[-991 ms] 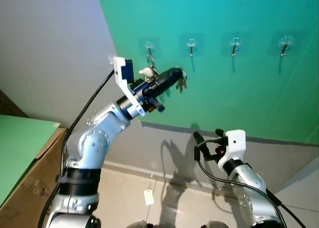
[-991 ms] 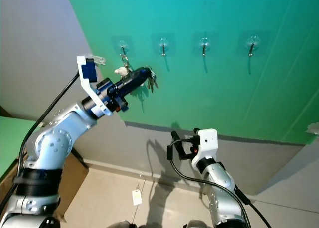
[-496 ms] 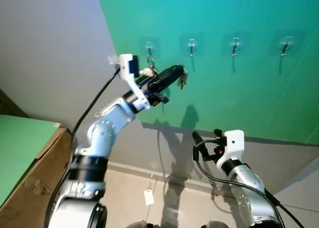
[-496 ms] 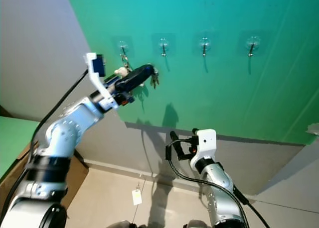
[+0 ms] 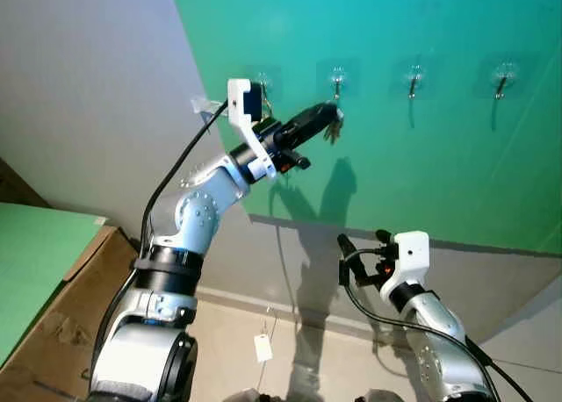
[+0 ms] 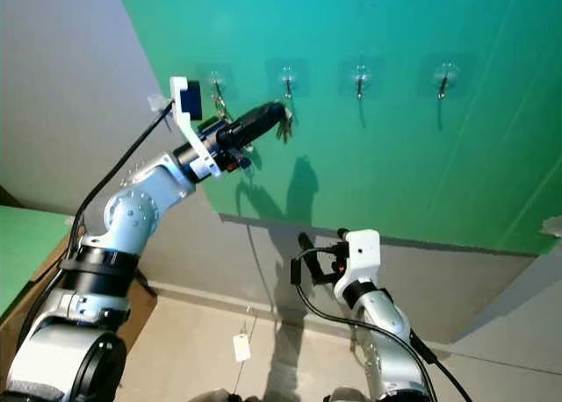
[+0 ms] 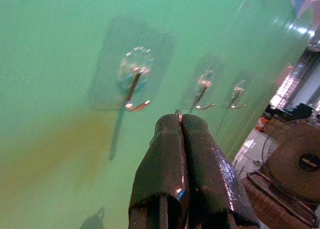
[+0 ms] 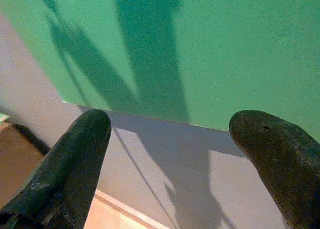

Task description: Hang keys on a hook

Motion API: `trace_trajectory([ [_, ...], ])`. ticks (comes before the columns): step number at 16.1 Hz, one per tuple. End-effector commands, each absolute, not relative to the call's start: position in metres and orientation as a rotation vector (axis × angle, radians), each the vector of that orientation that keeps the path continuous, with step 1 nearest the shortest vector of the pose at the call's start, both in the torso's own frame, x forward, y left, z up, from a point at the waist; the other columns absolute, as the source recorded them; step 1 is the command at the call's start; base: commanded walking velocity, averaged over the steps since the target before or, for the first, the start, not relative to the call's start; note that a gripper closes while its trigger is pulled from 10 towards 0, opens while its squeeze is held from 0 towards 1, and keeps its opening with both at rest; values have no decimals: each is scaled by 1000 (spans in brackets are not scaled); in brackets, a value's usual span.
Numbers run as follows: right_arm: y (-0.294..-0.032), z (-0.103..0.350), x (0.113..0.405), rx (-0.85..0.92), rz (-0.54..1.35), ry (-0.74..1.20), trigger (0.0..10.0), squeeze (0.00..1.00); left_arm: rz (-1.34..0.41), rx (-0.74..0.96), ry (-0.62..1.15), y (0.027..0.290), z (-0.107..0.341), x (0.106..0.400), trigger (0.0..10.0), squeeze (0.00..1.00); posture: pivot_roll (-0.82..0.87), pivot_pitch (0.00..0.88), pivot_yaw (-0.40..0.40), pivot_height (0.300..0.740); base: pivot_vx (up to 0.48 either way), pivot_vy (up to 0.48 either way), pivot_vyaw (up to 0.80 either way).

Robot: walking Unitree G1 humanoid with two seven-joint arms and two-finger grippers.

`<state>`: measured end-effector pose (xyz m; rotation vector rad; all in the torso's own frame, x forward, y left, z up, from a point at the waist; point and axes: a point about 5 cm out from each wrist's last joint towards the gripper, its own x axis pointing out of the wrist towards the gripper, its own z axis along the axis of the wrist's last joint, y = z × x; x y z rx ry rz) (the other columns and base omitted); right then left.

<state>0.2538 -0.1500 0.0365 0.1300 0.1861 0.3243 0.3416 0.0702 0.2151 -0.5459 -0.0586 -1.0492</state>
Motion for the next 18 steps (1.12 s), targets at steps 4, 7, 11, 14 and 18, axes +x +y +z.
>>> trace_trajectory([
  [4, -145, 52, 249, 104, 457, 158, 10000, 0, -1076, -530, -95, 68, 227, 347, 0, 0, -269, 0, 172, 717, 0, 0, 0],
  [7, -151, 52, 249, 97, 454, 164, 10000, 0, -1073, -535, -103, 68, 228, 350, 0, 0, -281, 0, 169, 717, 0, 0, 0],
  [11, -147, 50, 244, 115, 472, 189, 10000, 0, -1020, -575, -108, 74, 227, 358, 0, 0, -283, 0, 169, 717, 0, 0, 0],
  [14, -144, 48, 244, 126, 475, 199, 10000, 0, -972, -627, -93, 79, 222, 363, 0, 0, -281, 0, 168, 717, 0, 0, 0],
  [18, -143, 47, 245, 139, 479, 211, 10000, 0, -925, -734, -70, 81, 218, 371, 0, 0, -283, 0, 167, 717, 0, 0, 0],
])
